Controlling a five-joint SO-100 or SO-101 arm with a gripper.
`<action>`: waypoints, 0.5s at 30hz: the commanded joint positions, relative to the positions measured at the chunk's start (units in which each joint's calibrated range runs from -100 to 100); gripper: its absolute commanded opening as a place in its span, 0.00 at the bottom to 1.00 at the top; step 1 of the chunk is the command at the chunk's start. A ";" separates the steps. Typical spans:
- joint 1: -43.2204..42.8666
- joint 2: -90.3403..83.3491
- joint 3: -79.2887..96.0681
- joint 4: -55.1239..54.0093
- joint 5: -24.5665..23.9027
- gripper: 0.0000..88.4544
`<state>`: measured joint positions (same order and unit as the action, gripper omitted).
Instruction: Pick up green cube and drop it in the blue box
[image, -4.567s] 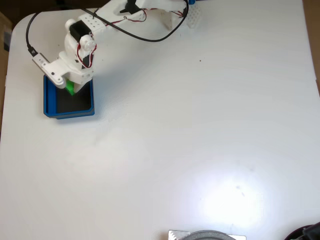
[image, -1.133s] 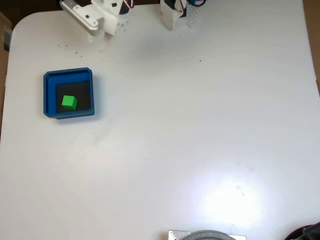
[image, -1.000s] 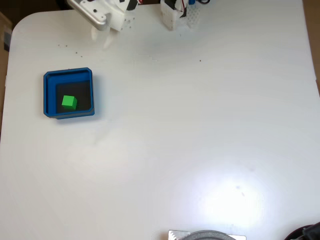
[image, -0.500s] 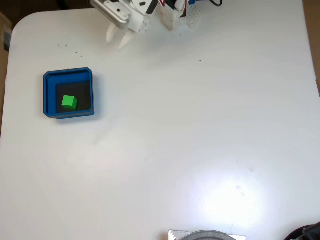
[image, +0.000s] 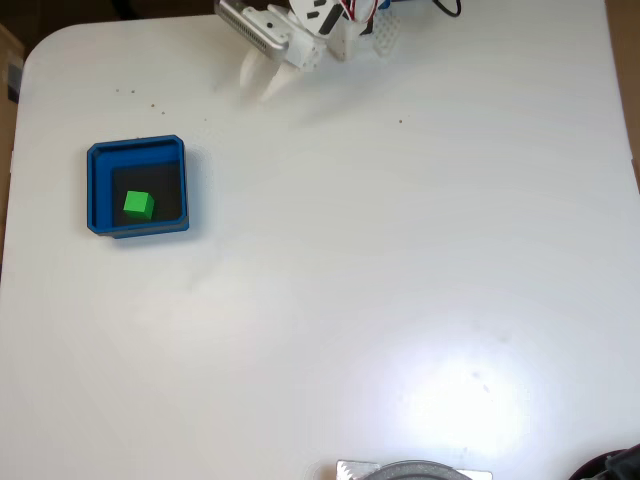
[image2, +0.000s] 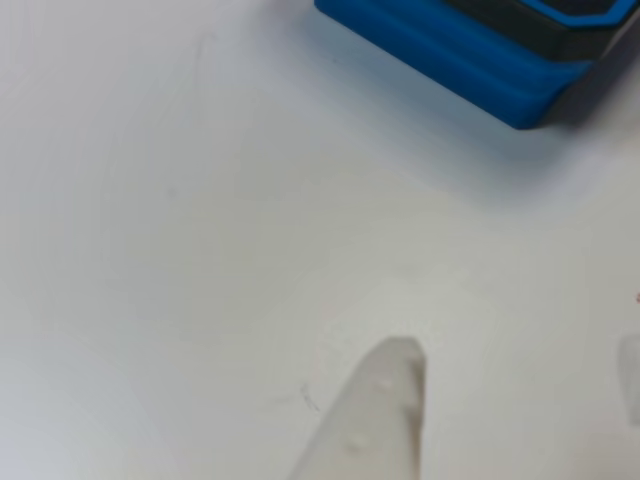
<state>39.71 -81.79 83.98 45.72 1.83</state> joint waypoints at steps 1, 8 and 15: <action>-1.31 -6.17 3.18 -1.73 0.10 0.16; -4.06 -13.86 10.99 -4.50 -0.20 0.16; -8.26 -16.37 15.93 -13.88 -0.24 0.16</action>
<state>33.59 -96.66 99.02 35.95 1.83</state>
